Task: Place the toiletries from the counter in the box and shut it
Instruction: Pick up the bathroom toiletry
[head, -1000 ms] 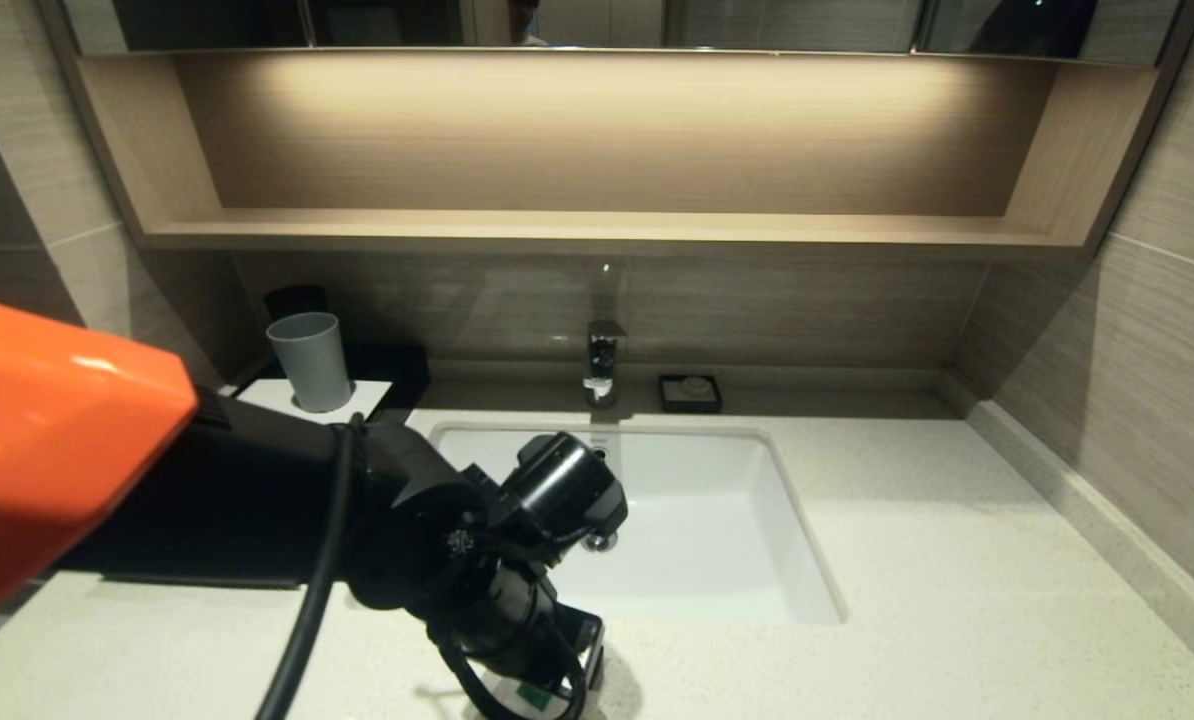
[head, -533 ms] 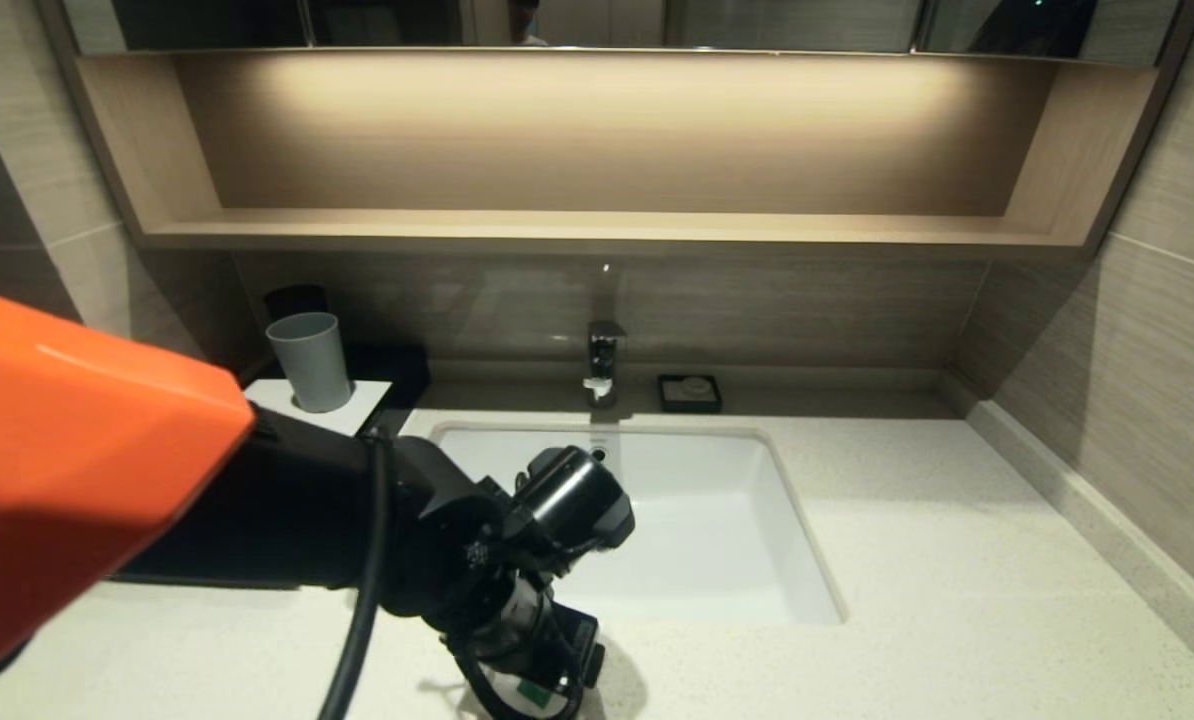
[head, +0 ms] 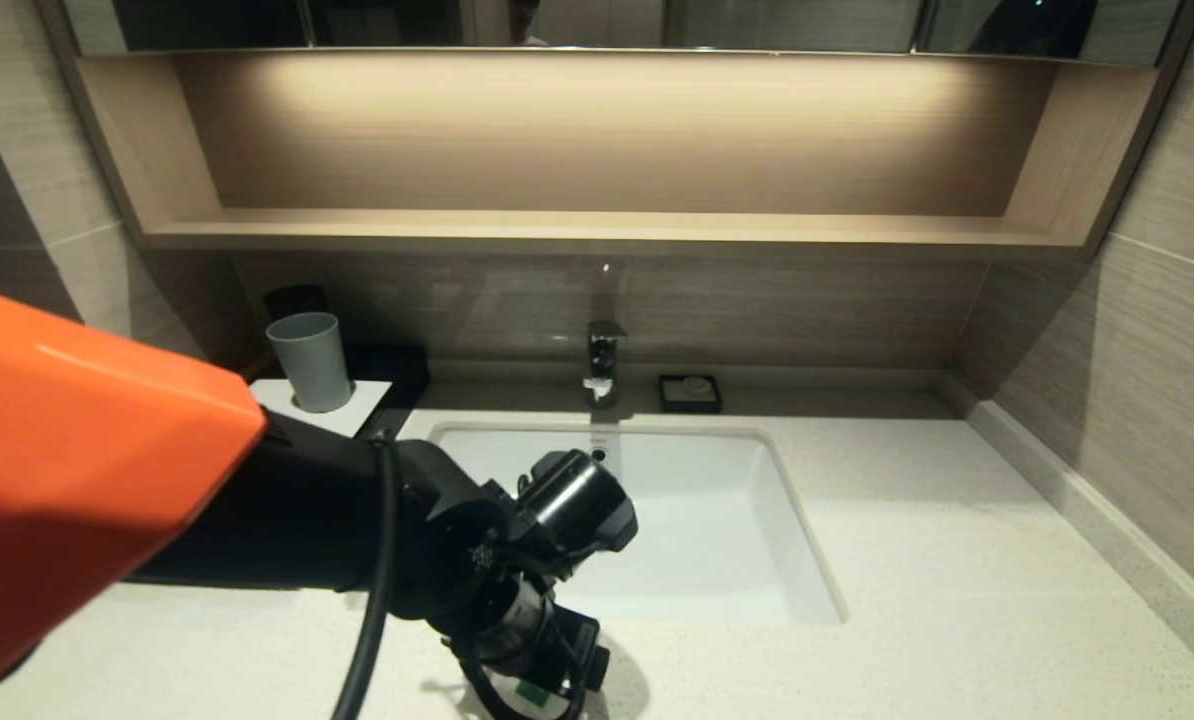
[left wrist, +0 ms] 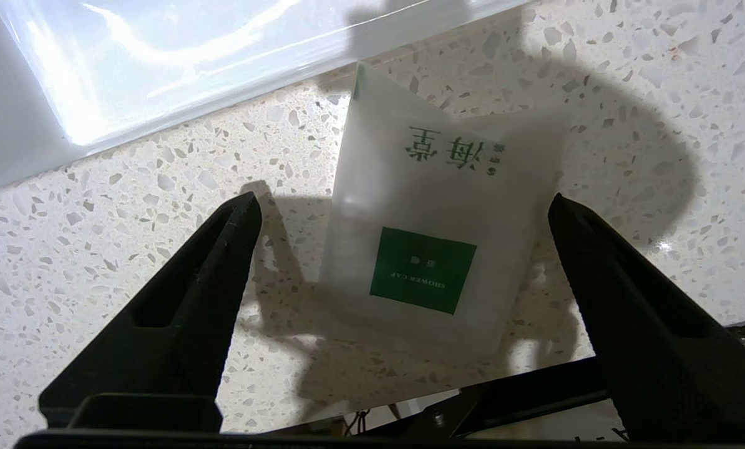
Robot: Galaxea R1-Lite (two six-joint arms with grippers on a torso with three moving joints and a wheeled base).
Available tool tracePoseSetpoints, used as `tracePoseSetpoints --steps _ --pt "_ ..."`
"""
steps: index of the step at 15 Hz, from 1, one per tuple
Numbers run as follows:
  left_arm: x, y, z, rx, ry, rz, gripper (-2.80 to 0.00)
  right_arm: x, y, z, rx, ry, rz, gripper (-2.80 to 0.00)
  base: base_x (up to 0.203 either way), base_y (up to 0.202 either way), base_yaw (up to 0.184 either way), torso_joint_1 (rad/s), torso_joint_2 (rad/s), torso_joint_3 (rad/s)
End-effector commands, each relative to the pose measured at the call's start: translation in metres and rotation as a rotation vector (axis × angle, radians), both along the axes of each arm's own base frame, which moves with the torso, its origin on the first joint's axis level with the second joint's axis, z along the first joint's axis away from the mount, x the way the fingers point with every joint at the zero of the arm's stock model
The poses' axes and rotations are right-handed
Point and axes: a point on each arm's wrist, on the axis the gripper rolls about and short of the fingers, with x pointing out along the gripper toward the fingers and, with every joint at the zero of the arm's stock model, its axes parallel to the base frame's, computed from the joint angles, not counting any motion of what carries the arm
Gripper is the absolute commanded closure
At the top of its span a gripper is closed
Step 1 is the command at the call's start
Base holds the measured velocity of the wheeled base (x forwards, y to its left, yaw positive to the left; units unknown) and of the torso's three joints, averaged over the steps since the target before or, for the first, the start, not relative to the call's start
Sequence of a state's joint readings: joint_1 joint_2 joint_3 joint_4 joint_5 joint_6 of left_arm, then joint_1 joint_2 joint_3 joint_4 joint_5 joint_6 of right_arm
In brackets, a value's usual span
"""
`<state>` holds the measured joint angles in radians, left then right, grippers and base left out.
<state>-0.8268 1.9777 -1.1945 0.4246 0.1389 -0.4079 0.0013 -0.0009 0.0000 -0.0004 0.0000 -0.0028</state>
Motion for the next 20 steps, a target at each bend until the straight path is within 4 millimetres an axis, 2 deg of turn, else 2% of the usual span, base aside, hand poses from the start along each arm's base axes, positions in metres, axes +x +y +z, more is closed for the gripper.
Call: tracePoseSetpoints --steps 1,20 --pt "-0.0012 0.0012 0.0044 -0.011 -0.007 0.004 -2.8 0.0002 0.0 -0.0003 0.0 0.001 0.0 0.0 0.0 0.0 0.0 0.0 0.0 0.0" --pt "0.0004 -0.0017 0.0023 -0.04 0.027 0.012 -2.8 0.0002 0.0 -0.0003 0.0 0.001 0.0 0.0 0.0 0.0 0.0 0.0 0.0 0.0"
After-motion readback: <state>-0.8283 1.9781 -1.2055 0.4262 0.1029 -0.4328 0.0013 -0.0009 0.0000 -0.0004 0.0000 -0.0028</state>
